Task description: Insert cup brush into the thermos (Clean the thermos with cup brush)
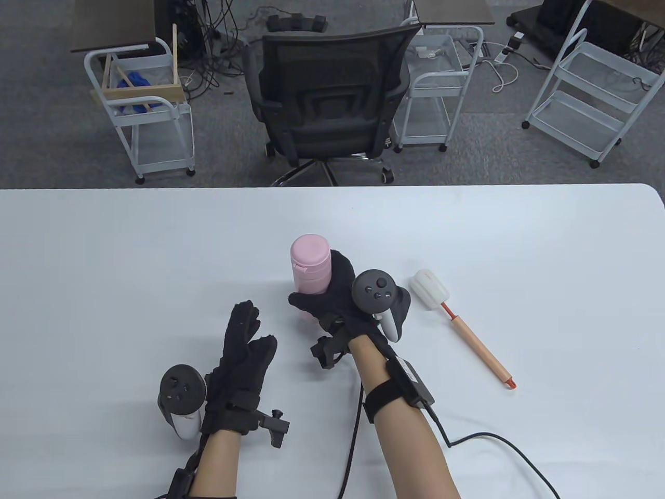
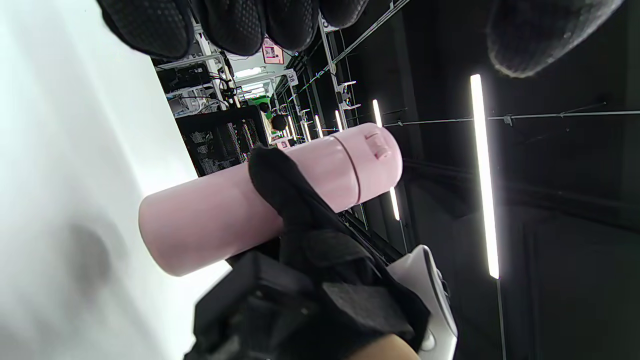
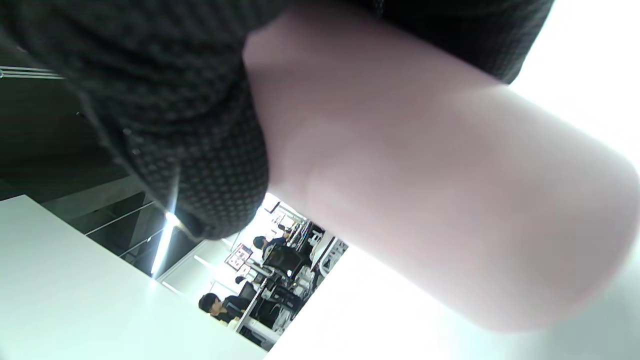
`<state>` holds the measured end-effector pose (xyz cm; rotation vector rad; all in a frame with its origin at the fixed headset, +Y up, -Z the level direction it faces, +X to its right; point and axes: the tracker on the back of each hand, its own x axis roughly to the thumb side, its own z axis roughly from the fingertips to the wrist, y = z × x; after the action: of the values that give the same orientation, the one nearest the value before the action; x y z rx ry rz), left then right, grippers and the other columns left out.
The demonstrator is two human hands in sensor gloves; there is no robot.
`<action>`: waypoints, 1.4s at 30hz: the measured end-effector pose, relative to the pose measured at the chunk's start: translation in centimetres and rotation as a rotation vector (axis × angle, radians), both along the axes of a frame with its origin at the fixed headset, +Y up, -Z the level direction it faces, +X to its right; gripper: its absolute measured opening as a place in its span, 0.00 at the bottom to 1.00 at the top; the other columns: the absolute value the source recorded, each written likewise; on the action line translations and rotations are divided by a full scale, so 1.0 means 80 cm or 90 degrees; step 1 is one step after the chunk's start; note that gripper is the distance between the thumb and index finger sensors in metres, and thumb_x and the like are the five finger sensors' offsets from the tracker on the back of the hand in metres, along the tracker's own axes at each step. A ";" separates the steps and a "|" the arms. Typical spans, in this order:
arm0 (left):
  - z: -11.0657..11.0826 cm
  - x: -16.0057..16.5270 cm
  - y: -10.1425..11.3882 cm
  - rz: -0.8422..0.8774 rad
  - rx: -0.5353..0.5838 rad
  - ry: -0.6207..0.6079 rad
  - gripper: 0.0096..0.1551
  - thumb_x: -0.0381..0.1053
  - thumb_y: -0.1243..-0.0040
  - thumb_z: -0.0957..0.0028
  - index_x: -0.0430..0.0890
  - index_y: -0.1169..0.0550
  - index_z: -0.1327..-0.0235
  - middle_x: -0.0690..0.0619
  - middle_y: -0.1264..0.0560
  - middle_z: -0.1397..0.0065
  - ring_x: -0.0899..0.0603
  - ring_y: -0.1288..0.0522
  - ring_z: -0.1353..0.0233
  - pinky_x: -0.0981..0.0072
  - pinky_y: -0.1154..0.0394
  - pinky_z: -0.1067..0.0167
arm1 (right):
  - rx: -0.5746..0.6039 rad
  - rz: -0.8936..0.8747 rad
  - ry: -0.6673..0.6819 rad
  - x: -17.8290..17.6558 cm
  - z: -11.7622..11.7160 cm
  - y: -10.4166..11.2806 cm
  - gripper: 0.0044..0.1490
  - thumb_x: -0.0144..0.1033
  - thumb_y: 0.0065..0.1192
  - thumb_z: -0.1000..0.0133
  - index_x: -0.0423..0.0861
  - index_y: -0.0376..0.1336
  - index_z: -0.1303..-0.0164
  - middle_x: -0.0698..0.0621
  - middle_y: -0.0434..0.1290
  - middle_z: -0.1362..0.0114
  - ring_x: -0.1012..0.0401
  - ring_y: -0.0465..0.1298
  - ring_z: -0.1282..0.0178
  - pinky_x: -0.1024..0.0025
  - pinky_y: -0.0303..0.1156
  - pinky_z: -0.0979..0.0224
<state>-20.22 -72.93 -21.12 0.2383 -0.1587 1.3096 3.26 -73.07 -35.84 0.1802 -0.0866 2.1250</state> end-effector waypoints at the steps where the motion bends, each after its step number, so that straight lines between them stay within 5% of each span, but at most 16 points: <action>1: 0.000 0.000 0.000 0.000 0.000 0.000 0.57 0.73 0.46 0.33 0.38 0.52 0.10 0.33 0.51 0.10 0.24 0.47 0.15 0.22 0.40 0.30 | -0.001 -0.001 -0.003 -0.001 -0.002 -0.003 0.75 0.49 0.87 0.69 0.36 0.43 0.25 0.38 0.54 0.23 0.35 0.66 0.23 0.50 0.74 0.31; 13: -0.002 0.002 -0.002 0.002 -0.012 -0.007 0.57 0.73 0.46 0.33 0.38 0.52 0.10 0.33 0.50 0.10 0.23 0.47 0.15 0.22 0.40 0.30 | -0.015 -0.020 -0.001 0.009 -0.001 -0.035 0.74 0.51 0.86 0.68 0.39 0.42 0.24 0.40 0.54 0.22 0.38 0.65 0.23 0.54 0.74 0.29; 22: -0.001 0.003 -0.001 -0.017 -0.014 -0.009 0.57 0.73 0.46 0.32 0.38 0.52 0.10 0.33 0.50 0.10 0.23 0.47 0.15 0.22 0.40 0.30 | -0.026 -0.003 0.007 0.015 0.008 -0.028 0.63 0.48 0.80 0.55 0.39 0.44 0.23 0.39 0.54 0.20 0.38 0.65 0.22 0.50 0.71 0.27; 25: -0.002 0.003 -0.002 -0.029 -0.014 -0.007 0.57 0.72 0.46 0.33 0.38 0.52 0.10 0.33 0.50 0.10 0.24 0.47 0.15 0.22 0.40 0.30 | -0.024 -0.009 0.021 0.030 0.023 -0.021 0.54 0.46 0.79 0.43 0.40 0.46 0.23 0.40 0.55 0.19 0.42 0.67 0.20 0.45 0.68 0.25; 32: 0.001 0.010 0.004 -0.088 0.004 -0.005 0.57 0.72 0.46 0.33 0.38 0.51 0.10 0.33 0.49 0.10 0.24 0.47 0.14 0.23 0.40 0.29 | 0.027 -0.032 0.078 0.081 0.088 0.014 0.73 0.57 0.81 0.51 0.35 0.39 0.17 0.34 0.49 0.15 0.34 0.60 0.16 0.37 0.63 0.24; 42: 0.009 0.023 0.012 -0.250 0.016 -0.001 0.55 0.73 0.43 0.35 0.41 0.46 0.09 0.35 0.51 0.08 0.25 0.52 0.12 0.21 0.42 0.29 | 0.100 0.061 0.091 0.168 0.161 0.048 0.66 0.65 0.75 0.49 0.41 0.47 0.13 0.36 0.52 0.12 0.33 0.52 0.14 0.33 0.56 0.23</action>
<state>-18.40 -72.00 -20.43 0.2151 -0.2114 0.9189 16.71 -69.20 -22.97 0.4354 -0.1640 2.1938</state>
